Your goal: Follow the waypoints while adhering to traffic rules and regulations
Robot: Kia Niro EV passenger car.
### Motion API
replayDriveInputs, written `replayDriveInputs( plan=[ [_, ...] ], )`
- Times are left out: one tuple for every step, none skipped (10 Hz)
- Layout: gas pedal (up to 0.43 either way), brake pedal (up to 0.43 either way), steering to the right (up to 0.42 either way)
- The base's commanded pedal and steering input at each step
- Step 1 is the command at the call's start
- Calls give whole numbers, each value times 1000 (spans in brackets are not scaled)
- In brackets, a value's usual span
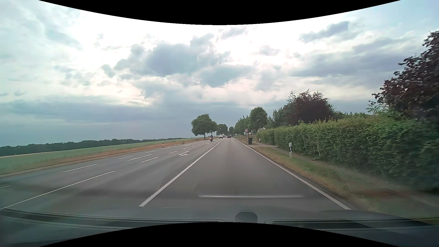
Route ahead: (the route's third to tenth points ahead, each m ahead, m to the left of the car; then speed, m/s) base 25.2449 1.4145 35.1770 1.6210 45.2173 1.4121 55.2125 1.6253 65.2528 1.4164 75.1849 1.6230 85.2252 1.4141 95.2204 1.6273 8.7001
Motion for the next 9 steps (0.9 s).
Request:
replayDriveInputs(
  plan=[
    [319, 0, -6],
    [319, 0, -3],
    [339, 0, -3],
    [339, 0, -3],
    [350, 0, -3],
    [350, 0, -8],
    [350, 0, -9],
    [358, 0, -8],
    [358, 0, -7]
  ],
)
